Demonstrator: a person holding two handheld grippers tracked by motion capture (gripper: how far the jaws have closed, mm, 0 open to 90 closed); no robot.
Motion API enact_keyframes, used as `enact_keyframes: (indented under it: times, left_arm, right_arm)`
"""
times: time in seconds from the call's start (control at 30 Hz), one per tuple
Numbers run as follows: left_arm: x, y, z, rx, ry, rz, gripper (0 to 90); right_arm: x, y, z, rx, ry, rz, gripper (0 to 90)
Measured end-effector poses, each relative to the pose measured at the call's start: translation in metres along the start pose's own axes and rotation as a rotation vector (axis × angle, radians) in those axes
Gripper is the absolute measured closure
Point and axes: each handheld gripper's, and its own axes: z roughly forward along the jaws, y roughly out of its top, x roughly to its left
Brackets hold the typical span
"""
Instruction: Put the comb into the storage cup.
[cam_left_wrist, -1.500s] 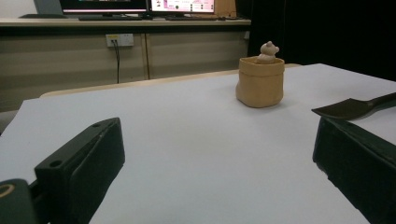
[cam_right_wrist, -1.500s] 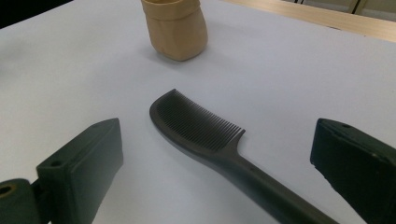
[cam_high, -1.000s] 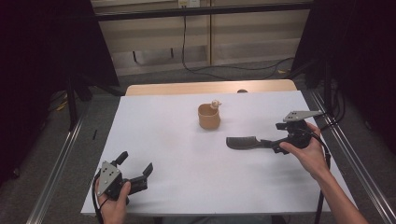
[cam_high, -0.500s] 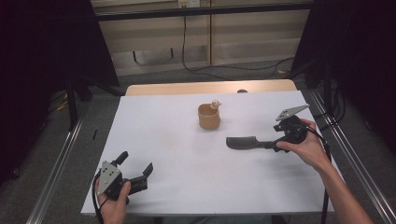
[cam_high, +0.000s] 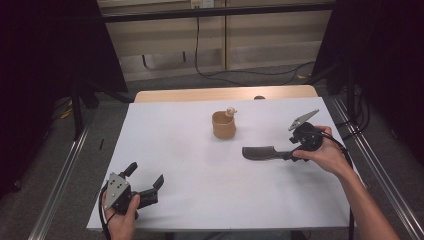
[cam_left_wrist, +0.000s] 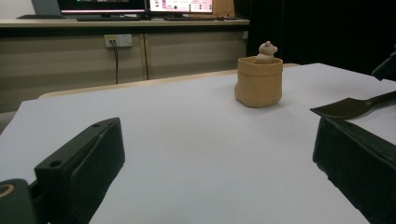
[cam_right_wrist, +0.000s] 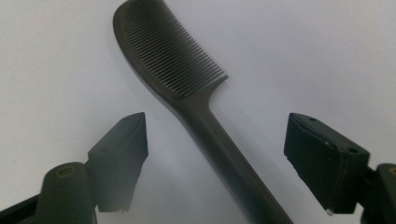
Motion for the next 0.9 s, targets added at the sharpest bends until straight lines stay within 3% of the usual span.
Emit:
enact_keyframes:
  times: [0.4, 0.43, 0.9]
  left_arm:
    - [0.0, 0.0, 0.0, -0.004, -0.007, -0.006, 2.0]
    - [0.0, 0.0, 0.0, -0.005, -0.007, -0.006, 2.0]
    - [0.0, 0.0, 0.001, 0.0, -0.01, -0.006, 2.0]
  right_arm:
    - [0.0, 0.003, 0.015, 0.082, -0.015, -0.049, 31.3]
    - [0.002, 0.004, 0.018, 0.108, -0.02, -0.06, 32.3]
    - [-0.001, 0.008, 0.029, 0.152, -0.002, -0.116, 45.1]
